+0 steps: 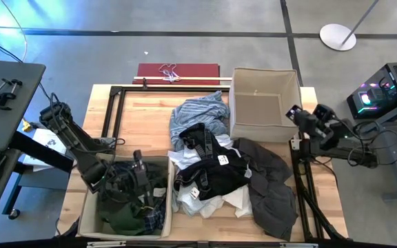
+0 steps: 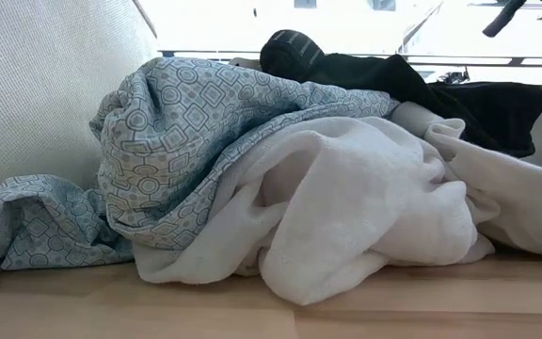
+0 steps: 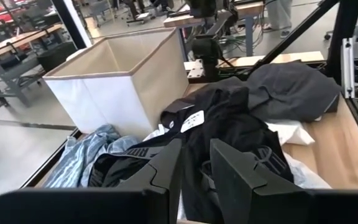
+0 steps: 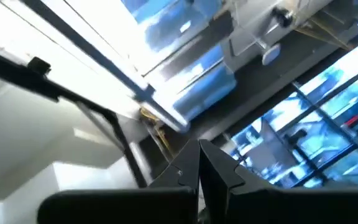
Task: Sort clothes
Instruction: Put the bottom black underwear into the bottom brown bin
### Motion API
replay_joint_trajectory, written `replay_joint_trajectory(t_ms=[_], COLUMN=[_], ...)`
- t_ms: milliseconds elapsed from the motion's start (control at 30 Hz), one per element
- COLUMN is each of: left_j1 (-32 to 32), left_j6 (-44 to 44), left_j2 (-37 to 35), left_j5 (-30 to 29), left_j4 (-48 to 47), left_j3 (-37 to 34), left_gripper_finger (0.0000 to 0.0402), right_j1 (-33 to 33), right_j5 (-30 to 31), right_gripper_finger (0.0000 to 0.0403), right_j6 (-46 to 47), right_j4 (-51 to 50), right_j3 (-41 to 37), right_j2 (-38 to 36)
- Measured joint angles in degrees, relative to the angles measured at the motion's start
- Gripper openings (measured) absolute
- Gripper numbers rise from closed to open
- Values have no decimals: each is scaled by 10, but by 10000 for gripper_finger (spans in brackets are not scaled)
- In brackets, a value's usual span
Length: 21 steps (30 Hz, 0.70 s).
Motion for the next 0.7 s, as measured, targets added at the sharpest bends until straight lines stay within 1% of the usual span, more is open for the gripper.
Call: replay_joint_trajectory(t_ms=[33, 100, 167, 267, 400, 467, 500, 533, 600, 633, 700], left_j1=[1, 6, 11, 20, 31, 37, 39, 41, 44, 45, 47], left_j6=[0, 0, -4, -5, -5, -4, -2, -2, -2, -2, -4], left_j2=[0, 0, 0, 0, 0, 0, 0, 0, 0, 0, 0], left_j5=[0, 0, 0, 0, 0, 0, 0, 0, 0, 0, 0], left_j4=[0, 0, -3, -4, -4, -6, -8, -9, -12, -14, -20], left_j3=[0, 0, 0, 0, 0, 0, 0, 0, 0, 0, 0], left_gripper_finger=[74, 74, 74, 74, 74, 74, 74, 74, 74, 74, 74], right_j1=[2, 12, 29, 55, 63, 62, 62, 63, 74, 85, 105], right_j5=[0, -20, -38, -38, -16, 36, 38, 16, -57, -75, -77], right_gripper_finger=[0, 0, 0, 0, 0, 0, 0, 0, 0, 0, 1], right_j6=[-4, -5, -9, -10, -20, -18, -12, -21, -53, -68, -112], right_j4=[5, 21, 42, 62, 66, 85, 83, 78, 52, 27, -51], right_j3=[0, 0, 0, 0, 0, 3, 14, 29, 70, 94, 148], right_j2=[14, 55, 111, 199, 287, 324, 340, 356, 388, 404, 434])
